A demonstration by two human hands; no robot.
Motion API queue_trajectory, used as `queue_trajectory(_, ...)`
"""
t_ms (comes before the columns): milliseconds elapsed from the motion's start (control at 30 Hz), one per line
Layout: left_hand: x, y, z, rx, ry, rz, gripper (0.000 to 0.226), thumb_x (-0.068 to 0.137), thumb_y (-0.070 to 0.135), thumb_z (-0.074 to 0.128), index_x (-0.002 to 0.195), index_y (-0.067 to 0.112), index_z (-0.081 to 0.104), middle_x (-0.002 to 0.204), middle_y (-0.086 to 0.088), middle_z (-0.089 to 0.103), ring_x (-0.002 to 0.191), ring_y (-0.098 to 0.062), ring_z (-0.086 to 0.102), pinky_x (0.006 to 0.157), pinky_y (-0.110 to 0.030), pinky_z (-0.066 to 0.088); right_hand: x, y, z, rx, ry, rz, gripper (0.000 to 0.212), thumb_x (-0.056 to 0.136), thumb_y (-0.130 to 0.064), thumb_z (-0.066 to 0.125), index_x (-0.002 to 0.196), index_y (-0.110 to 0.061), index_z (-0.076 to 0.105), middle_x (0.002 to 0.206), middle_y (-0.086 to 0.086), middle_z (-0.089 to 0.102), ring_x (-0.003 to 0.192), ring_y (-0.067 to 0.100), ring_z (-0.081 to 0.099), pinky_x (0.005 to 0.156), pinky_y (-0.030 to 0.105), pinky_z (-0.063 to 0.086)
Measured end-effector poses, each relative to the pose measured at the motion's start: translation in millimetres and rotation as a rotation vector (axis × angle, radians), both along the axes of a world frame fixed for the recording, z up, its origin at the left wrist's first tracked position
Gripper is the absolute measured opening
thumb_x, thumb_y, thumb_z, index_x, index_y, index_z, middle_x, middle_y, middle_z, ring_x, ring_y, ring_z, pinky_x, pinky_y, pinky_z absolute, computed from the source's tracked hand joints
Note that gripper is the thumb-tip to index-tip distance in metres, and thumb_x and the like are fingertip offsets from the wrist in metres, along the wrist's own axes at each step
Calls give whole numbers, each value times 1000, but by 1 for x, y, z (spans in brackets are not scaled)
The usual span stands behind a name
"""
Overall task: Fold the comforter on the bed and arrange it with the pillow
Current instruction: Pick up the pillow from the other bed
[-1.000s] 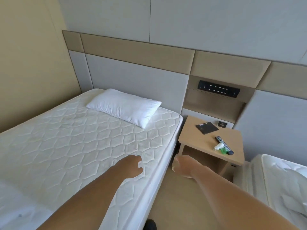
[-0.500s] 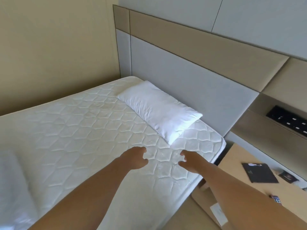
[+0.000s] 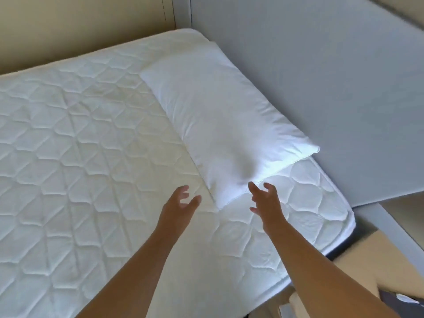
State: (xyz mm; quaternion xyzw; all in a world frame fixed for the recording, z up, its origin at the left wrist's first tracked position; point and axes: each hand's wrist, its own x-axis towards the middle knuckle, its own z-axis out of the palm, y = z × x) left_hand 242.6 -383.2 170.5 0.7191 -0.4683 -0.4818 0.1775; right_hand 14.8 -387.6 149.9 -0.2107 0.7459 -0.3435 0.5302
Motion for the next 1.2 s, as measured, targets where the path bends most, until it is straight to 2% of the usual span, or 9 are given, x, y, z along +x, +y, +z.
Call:
queue_trajectory(100, -44, -34, -64, 68, 133, 214, 102, 58, 78, 64, 143, 26, 43, 131, 0, 61, 113, -20, 61, 99, -46, 52, -24, -35, -62, 38, -199, -86, 83, 83, -51, 74, 147, -12, 35, 119, 8, 55, 115, 26, 58, 93, 44, 54)
queue_trajectory(167, -63, -52, -93, 108, 231, 360, 112, 58, 78, 67, 149, 20, 36, 126, -3, 62, 113, -24, 63, 99, -49, 52, -32, -50, -91, 47, -320, -140, 98, 68, -62, 80, 142, -9, 45, 113, 9, 58, 107, 24, 62, 89, 40, 56)
queue_trajectory(367, -112, -88, -138, 69, 364, 579, 77, 70, 72, 71, 118, 14, 60, 110, 2, 71, 99, -20, 69, 94, -43, 56, -20, -94, -118, -86, -491, -294, 61, 74, -50, 83, 122, -17, 66, 114, 3, 75, 102, 22, 73, 85, 43, 61)
queue_trajectory(567, -146, -74, -108, -53, 530, 637, 56, 80, 57, 73, 116, 15, 68, 104, 2, 76, 97, -17, 73, 88, -35, 59, -21, -87, -82, -169, -495, -481, 34, 90, -21, 74, 118, -5, 68, 103, 9, 77, 91, 24, 76, 80, 41, 63)
queue_trajectory(767, -149, -21, -91, -61, 699, 532, 89, 61, 71, 81, 118, 5, 62, 108, -11, 74, 100, -26, 73, 91, -47, 57, -70, 11, -34, -154, -431, -466, 34, 86, -28, 76, 113, -8, 71, 106, 10, 77, 98, 30, 74, 87, 49, 59)
queue_trajectory(867, -137, -17, -88, -19, 721, 621, 98, 56, 75, 79, 118, 4, 53, 104, -5, 70, 93, -18, 71, 80, -37, 58, -99, 79, -12, -103, -373, -472, 32, 88, -31, 73, 110, -8, 72, 103, 10, 77, 94, 30, 75, 84, 46, 58)
queue_trajectory(1033, -123, -8, -87, 87, 636, 604, 66, 76, 67, 72, 109, 15, 48, 69, -2, 48, 54, -15, 51, 43, -25, 42, -140, 197, 24, -121, -317, -544, 35, 94, -29, 62, 124, -12, 66, 123, 17, 70, 108, 34, 70, 79, 47, 60)
queue_trajectory(1100, -112, -1, -93, 131, 647, 585, 77, 71, 71, 74, 114, 10, 53, 83, -1, 60, 65, -17, 63, 48, -27, 51, -154, 242, 45, -120, -264, -555, 34, 96, -27, 59, 125, -11, 65, 120, 17, 71, 106, 34, 71, 74, 44, 62)
queue_trajectory(1200, -109, 9, -99, 212, 820, 538, 93, 59, 72, 81, 132, 19, 60, 123, -1, 70, 112, -24, 69, 87, -48, 57, -172, 305, 77, -137, -156, -584, 27, 97, -21, 58, 122, -14, 67, 112, 13, 75, 99, 31, 74, 68, 39, 63)
